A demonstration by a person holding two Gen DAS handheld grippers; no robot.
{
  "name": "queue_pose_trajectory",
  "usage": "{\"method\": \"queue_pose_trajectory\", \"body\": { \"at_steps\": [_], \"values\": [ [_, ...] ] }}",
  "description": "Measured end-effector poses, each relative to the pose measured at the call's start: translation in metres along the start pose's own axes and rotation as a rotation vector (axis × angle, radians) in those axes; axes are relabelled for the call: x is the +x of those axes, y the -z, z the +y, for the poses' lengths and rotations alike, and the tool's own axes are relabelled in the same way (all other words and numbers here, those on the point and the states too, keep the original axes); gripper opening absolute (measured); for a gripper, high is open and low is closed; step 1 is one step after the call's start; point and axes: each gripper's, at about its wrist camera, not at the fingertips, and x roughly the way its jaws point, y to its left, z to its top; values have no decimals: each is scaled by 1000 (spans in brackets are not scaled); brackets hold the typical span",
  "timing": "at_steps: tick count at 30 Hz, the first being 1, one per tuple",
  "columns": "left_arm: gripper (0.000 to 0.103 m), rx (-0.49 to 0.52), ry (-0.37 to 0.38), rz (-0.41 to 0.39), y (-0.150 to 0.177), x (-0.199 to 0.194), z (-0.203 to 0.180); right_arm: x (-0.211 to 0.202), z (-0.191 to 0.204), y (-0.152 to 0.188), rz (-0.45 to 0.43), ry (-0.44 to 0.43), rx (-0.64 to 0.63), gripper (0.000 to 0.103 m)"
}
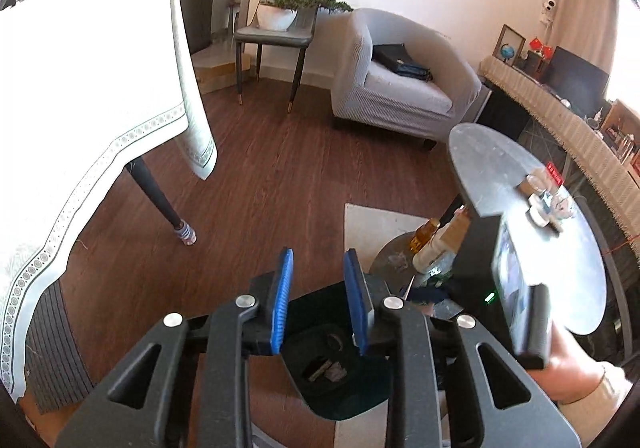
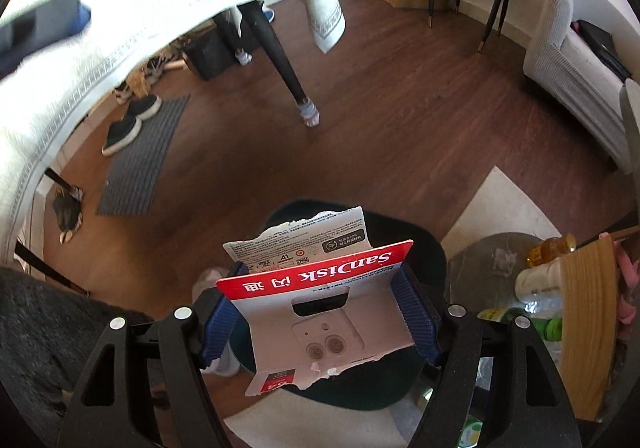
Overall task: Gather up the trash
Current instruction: 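Drop the tissue pack and SanDisk package into the green bin with both tools, then move both tools back over the table toward the remaining items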
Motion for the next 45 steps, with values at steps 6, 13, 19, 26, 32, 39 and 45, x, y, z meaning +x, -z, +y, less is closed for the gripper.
{"method": "queue_pose_trajectory", "body": {
  "at_steps": [6, 13, 19, 26, 32, 39, 45],
  "values": [
    [26, 9, 22, -48, -8, -12, -13, 6, -2, 16, 52, 21, -18, 82],
    [26, 14, 32, -92, -19, -22, -28, -11, -3, 24, 25, -18, -17, 82],
    [26, 5, 26, -118, -27, -24, -36, -46, 2, 24, -56, -110, -16, 72],
    [26, 22, 21, -127, -31, -19, -51, -99, 2, 23, -177, -163, -20, 61],
    [34, 31, 50, -122, -33, -8, -73, -140, -20, 29, -264, -96, -11, 58],
    [48, 57, 108, -123, -33, 7, -116, -177, -78, 52, -326, -4, 87, 54],
    [56, 111, 143, -99, -30, 28, -160, -206, -132, 73, -385, 108, 181, 54]
  ]
}}
